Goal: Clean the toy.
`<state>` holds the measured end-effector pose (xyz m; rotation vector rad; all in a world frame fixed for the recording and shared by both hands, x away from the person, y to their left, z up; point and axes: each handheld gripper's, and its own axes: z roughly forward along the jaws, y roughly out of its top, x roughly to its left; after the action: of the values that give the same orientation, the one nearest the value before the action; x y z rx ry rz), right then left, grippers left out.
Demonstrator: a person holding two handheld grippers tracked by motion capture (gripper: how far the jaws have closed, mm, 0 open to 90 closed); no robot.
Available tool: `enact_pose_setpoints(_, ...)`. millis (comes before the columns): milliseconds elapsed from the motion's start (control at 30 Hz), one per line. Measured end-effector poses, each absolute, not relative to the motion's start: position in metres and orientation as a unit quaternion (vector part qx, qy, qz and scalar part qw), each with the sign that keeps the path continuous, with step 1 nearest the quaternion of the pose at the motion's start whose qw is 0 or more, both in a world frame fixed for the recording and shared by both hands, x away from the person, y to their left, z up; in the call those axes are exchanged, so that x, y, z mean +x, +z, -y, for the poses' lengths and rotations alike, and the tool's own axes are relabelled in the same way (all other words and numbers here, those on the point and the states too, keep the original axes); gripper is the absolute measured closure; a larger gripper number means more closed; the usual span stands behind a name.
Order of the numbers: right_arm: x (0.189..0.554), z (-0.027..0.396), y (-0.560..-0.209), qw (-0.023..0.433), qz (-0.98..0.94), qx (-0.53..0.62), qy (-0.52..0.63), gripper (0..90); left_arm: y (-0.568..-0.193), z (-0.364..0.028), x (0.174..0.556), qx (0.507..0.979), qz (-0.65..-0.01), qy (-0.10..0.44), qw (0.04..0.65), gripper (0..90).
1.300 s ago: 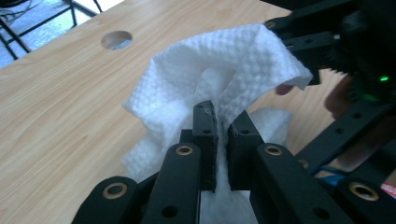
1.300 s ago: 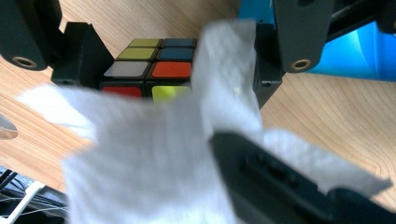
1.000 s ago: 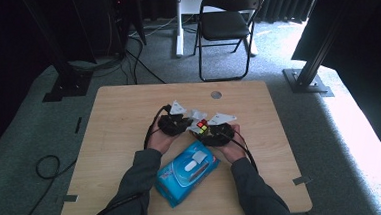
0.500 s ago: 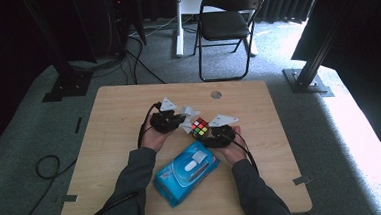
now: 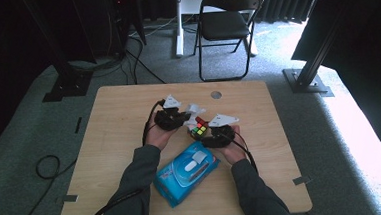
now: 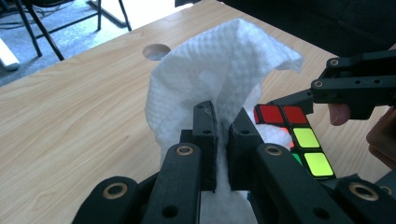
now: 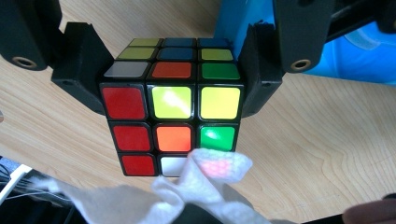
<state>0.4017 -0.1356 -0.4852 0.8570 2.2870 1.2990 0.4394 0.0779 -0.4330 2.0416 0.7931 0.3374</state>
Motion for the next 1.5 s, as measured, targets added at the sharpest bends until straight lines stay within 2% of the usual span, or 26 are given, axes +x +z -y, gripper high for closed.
enact_pose_setpoints(500, 0.399, 0.137, -0.484, 0.191, -0.813, 0.287, 0.469, 34.3, -0.438, -0.065, 0.446, 0.829, -0.32, 0.131, 0.439, 84.7)
enact_pose_setpoints(967, 0.399, 0.139, -0.484, 0.198, -0.813, 0.292, 0.463, 34.3, -0.478, -0.07, 0.449, 0.847, -0.345, 0.11, 0.389, 84.8)
enact_pose_setpoints(1267, 0.4, 0.139, -0.481, 0.202, -0.808, 0.295, 0.468, 34.3, -0.482, -0.072, 0.449, 0.854, -0.343, 0.111, 0.374, 84.8)
enact_pose_setpoints(1500, 0.402, 0.141, -0.481, 0.199, -0.808, 0.298, 0.468, 34.3, -0.476, -0.074, 0.446, 0.851, -0.342, 0.107, 0.384, 84.8)
